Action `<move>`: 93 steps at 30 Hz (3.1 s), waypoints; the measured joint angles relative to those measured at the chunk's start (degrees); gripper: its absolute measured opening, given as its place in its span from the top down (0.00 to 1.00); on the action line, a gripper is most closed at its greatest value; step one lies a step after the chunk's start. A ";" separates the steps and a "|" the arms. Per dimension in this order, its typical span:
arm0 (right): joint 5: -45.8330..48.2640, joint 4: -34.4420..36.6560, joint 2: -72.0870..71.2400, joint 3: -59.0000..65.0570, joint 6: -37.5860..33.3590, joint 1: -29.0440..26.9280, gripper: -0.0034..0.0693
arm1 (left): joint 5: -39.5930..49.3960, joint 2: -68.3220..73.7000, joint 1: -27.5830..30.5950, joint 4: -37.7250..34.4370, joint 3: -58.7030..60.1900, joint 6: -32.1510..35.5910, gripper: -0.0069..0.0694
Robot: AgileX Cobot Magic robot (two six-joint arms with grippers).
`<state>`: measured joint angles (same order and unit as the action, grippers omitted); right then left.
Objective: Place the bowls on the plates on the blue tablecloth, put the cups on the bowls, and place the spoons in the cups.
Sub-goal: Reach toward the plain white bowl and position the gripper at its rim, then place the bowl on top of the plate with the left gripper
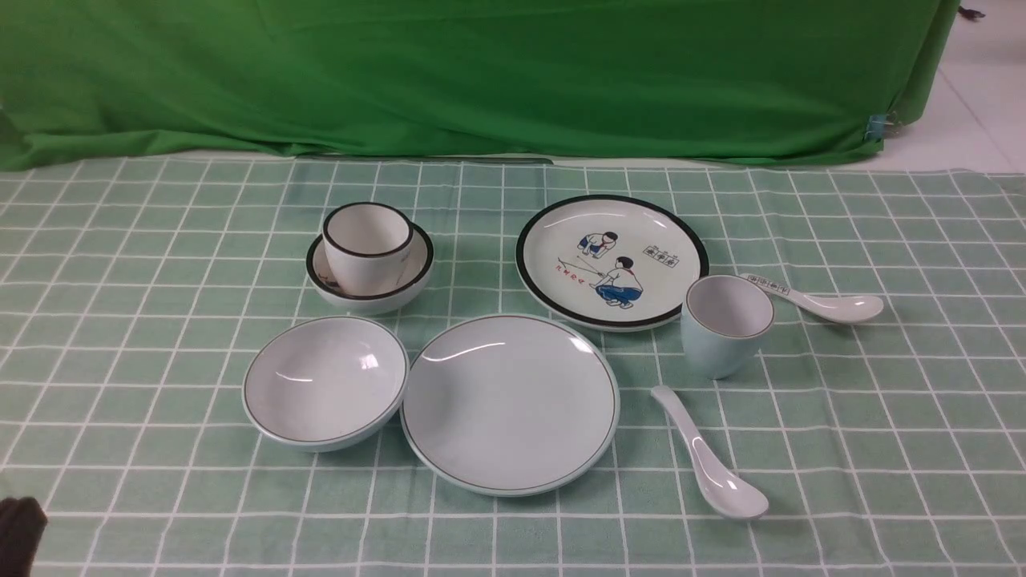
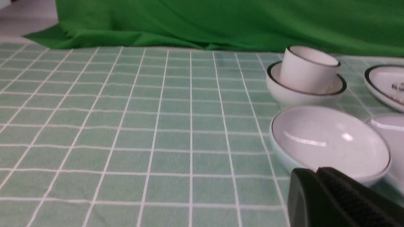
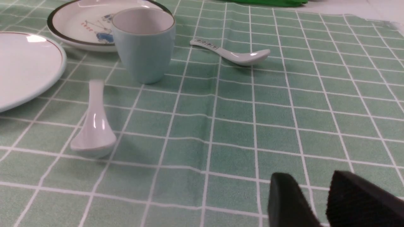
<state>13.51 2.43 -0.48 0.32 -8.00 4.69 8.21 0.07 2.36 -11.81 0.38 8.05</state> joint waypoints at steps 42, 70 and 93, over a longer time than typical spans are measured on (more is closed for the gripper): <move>-2.34 10.72 4.52 -11.29 20.29 4.63 0.72 | 41.10 81.77 -21.90 -2.39 -59.34 23.41 0.88; 23.94 10.73 22.00 -29.24 0.79 15.35 0.73 | 32.47 102.31 -21.90 7.83 -63.55 30.93 0.81; 24.21 8.76 22.00 -29.24 0.85 15.35 0.73 | 30.54 99.91 -41.13 16.67 -70.31 18.97 0.88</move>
<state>37.72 11.20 21.51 -28.92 -7.15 20.04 38.74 99.98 -38.77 4.87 -69.93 27.02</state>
